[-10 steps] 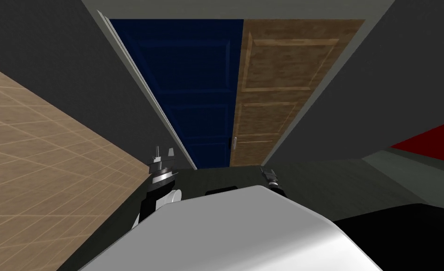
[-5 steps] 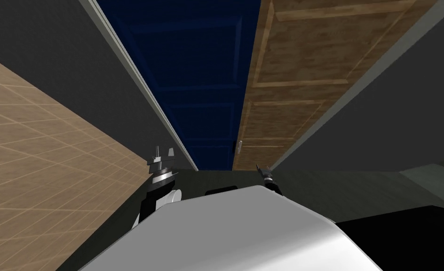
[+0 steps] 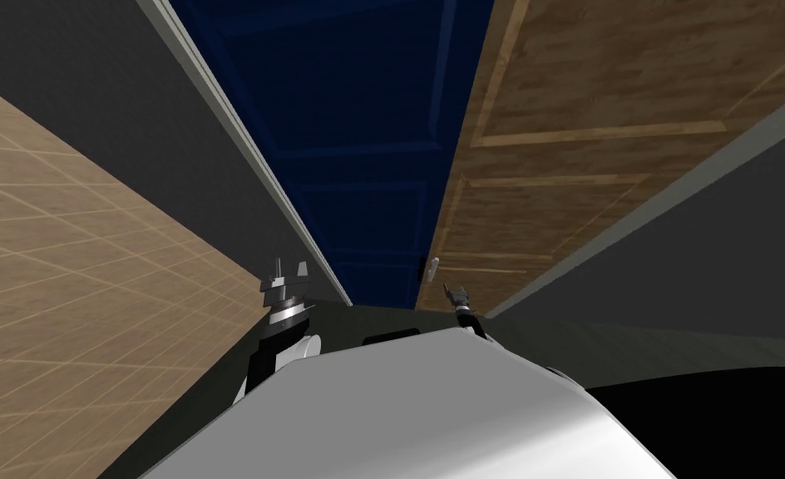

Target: Pull the door open

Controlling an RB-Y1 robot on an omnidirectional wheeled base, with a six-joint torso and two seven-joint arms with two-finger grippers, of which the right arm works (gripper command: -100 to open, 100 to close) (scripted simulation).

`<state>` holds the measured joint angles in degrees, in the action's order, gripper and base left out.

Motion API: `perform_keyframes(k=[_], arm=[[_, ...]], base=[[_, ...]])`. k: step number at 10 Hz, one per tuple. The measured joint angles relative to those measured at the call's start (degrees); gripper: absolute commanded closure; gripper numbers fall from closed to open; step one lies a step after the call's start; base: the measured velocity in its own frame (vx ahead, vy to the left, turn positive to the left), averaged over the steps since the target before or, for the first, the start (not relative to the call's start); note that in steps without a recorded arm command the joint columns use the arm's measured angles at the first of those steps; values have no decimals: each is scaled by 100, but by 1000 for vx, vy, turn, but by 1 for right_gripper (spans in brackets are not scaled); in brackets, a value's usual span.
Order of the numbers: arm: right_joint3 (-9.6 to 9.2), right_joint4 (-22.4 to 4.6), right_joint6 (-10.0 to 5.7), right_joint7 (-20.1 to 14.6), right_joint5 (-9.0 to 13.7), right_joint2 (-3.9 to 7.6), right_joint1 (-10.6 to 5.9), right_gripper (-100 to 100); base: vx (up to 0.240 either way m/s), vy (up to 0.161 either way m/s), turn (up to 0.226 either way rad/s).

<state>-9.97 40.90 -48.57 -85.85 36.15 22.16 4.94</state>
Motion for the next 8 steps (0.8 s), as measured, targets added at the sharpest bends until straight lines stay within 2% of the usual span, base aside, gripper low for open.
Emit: perform_keyframes(k=[2, 3, 4, 5, 8], arm=[[-23, 223, 83, 34, -7, -34, -58, -100], [-76, 175, 56, 35, -38, -116, -187, -100], [-109, 260, 47, 51, -57, -175, -231, -100], [-113, 278, 51, 57, -59, -181, -238, 100], [-134, 270, 60, 46, -67, -201, -245, 100]], base=[[164, 25, 135], [218, 40, 110], [97, 18, 21], [-14, -2, -18], [-26, 4, 15]])
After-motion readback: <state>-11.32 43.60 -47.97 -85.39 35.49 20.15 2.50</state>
